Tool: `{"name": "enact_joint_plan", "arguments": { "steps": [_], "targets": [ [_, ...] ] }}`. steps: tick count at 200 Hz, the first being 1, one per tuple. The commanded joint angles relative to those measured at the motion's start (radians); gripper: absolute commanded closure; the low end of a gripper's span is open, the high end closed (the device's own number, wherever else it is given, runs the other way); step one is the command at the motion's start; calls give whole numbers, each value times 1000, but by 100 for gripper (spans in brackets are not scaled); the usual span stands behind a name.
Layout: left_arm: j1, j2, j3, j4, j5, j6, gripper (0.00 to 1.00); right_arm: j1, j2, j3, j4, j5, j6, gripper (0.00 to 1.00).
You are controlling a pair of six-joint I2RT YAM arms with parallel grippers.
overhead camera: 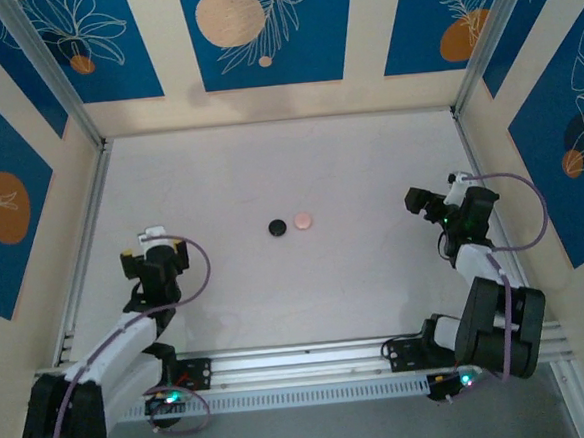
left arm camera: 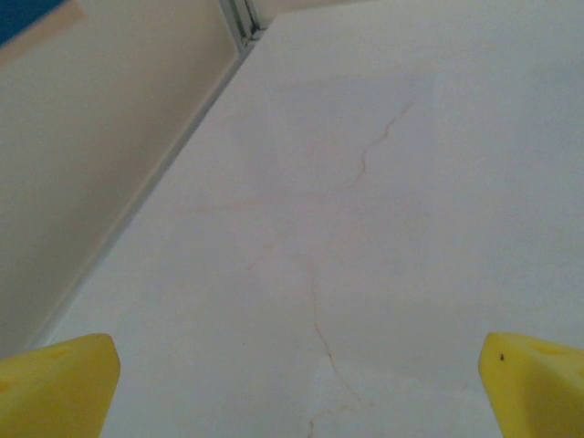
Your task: Insert the wireless bluetooth earbuds into the charging case
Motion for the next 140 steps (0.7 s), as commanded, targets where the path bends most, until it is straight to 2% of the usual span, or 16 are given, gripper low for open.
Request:
{"name": "enact_joint_plan", "arguments": {
  "steps": [1,23,35,48,58,67,89,100,110,140],
  "targets": [
    [18,95,-45,393,58,67,0,24,56,11,178,-39,0,1],
    [30,284,-66,695,128,120,0,56,98,50,185,-25,-31,1],
    [33,443,-65,912,180,146,0,70,111,66,185,-7,-42,1],
    [35,650,-29,1059,278,172,0,86,126,72,210,15,-59,1],
    [31,678,34,965,355,207,0,88,145,83,224,17,-60,1],
    [44,682,55,939,305,178,0,88,157,108,192,8,-69,1],
    [100,646,131,734,343,109,0,106,111,144,61,34,-140,1],
    [130,632,195,577,383,75,0,105,71,137,4,56,-157,1],
    [152,635,170,636,412,65,0,101,34,120,-32,68,-164,1],
    [153,631,172,623,414,65,0,93,-49,48,-25,67,-150,1]
  ]
}}
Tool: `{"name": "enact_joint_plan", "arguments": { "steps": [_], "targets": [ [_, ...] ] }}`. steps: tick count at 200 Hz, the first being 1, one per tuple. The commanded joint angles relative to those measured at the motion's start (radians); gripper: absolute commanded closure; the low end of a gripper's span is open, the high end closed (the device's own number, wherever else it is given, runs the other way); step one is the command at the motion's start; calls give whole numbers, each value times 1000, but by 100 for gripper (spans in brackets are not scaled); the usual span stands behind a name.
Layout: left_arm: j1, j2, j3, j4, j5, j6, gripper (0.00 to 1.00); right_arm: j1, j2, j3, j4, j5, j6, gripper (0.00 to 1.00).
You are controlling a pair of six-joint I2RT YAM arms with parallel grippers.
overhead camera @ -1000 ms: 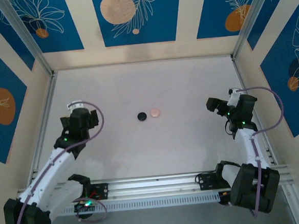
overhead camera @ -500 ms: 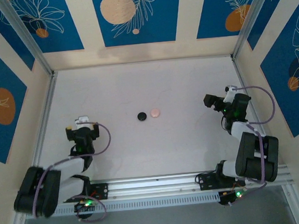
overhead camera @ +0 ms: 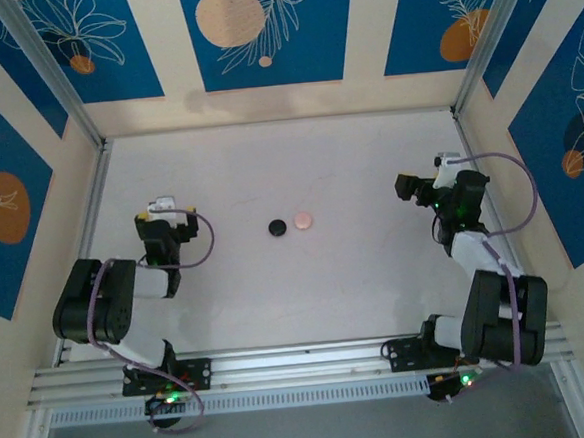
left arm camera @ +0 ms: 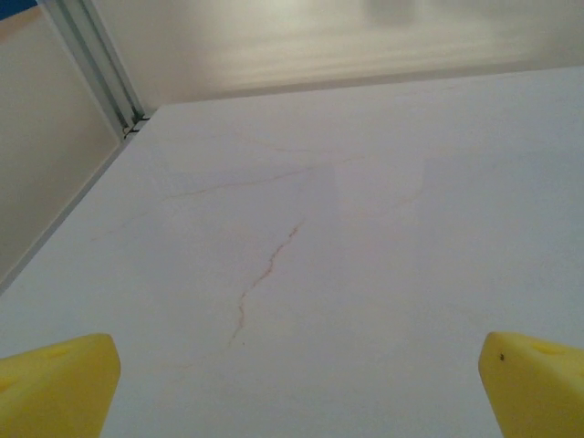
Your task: Insert the wireless bluetooth earbuds into the charging case
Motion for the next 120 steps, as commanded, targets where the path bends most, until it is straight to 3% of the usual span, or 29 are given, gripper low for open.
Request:
{"name": "enact_joint_plan", "arguments": {
  "steps": [1,35,69,120],
  "targets": [
    [7,-10,-2,-47,53,-26,0,-2,-58,-45,-42,27,-29,1],
    [7,-10,-2,-47,62,-22,0,-14,-91,-47,-103,40,5,1],
    [7,-9,0,-50,66,-20,0,-26,-157,-153,37,39,48,1],
    [7,-10,3,-53,75,-18,0,39,46,-139,229,-12,118,1]
  ]
}}
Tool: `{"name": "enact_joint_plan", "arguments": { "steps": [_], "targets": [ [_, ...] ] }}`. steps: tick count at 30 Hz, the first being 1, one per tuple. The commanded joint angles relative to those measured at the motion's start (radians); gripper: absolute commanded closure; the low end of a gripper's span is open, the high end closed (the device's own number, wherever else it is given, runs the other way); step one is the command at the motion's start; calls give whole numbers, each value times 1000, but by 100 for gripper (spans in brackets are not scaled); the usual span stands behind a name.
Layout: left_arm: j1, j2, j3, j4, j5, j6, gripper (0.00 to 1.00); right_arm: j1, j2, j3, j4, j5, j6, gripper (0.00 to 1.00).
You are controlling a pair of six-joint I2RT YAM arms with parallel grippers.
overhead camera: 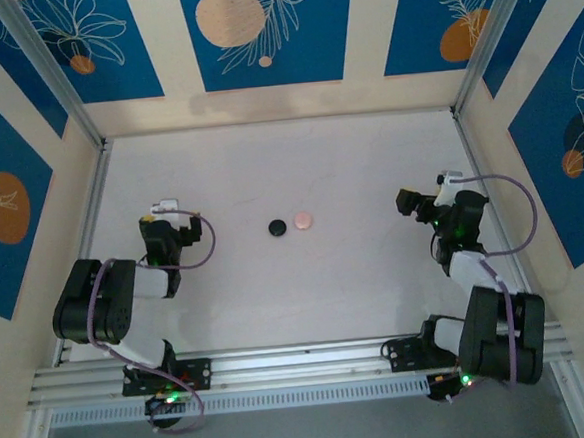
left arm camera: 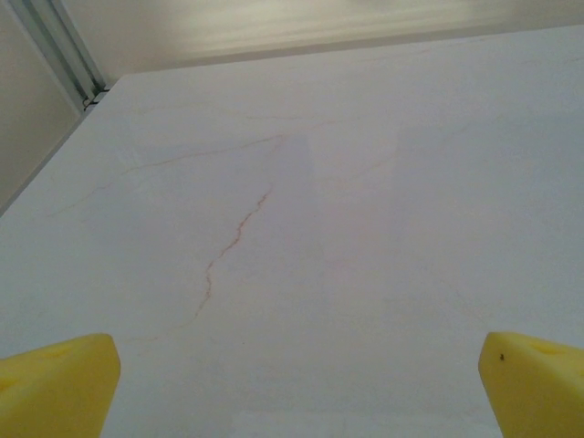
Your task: Insert the wireless bluetooth earbuds into the charging case
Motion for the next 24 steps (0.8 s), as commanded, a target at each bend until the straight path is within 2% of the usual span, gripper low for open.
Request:
{"name": "enact_joint_plan", "arguments": {
  "steps": [1,4,7,8,12,24],
  "targets": [
    [6,-10,3,4,23,-10,0,48,90,14,133,-29,42,1],
    [5,-10,4,1,28,-8,0,123,175,34,158,31,-17,1],
    [5,-10,5,1,32,-5,0,179,318,5,323,37,-87,1],
    [5,-10,6,1,33,-5,0,208,348,18,338,74,-96,1],
    [6,-9,8,-5,42,-2,0,211,329,23,287,76,-107,1],
    [11,-10,6,-4,48,-5,0,213,331,19,305,80,-106,1]
  ]
}}
